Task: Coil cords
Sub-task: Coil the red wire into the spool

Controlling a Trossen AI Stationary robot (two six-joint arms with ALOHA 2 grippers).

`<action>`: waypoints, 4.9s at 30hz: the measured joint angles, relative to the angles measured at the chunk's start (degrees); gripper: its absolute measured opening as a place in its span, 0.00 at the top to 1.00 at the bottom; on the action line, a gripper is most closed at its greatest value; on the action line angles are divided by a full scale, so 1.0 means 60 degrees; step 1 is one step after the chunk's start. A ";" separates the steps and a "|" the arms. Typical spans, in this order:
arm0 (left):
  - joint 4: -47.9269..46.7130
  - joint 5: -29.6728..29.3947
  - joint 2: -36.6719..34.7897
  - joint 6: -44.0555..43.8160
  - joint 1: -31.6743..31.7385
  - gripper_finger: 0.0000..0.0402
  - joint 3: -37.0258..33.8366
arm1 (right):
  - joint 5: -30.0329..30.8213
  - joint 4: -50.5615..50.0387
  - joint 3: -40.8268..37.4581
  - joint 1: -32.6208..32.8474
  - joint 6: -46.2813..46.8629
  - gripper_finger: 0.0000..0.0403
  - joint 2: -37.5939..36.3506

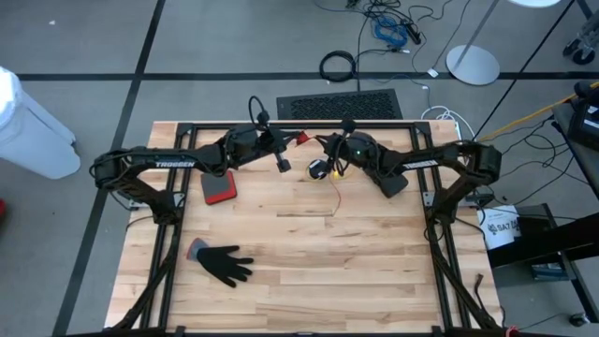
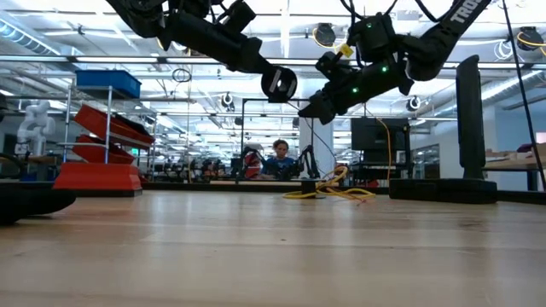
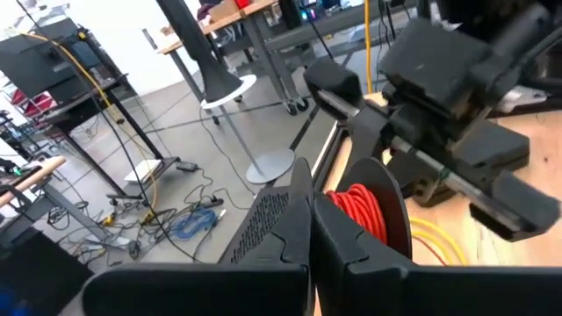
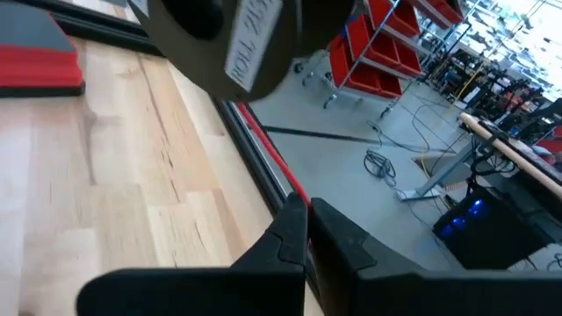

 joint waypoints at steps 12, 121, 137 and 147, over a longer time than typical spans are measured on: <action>0.0113 0.0094 -0.0181 0.0008 -0.0073 1.00 0.0004 | 0.0027 -0.0560 -0.0004 -0.0024 -0.0200 0.99 -0.0117; -0.1502 0.0305 -0.0291 0.0274 -0.0401 1.00 0.0004 | -0.5228 0.3270 0.0306 -0.0546 0.5272 1.00 0.3655; -0.3525 -0.1054 -0.0291 0.0981 -0.0383 1.00 0.0004 | -0.5219 0.3400 -0.0162 -0.1151 0.5693 1.00 0.3234; -0.3611 -0.1519 -0.0077 0.1089 -0.0383 1.00 0.0000 | -0.5302 0.3801 -0.0390 -0.0540 0.5592 1.00 0.1992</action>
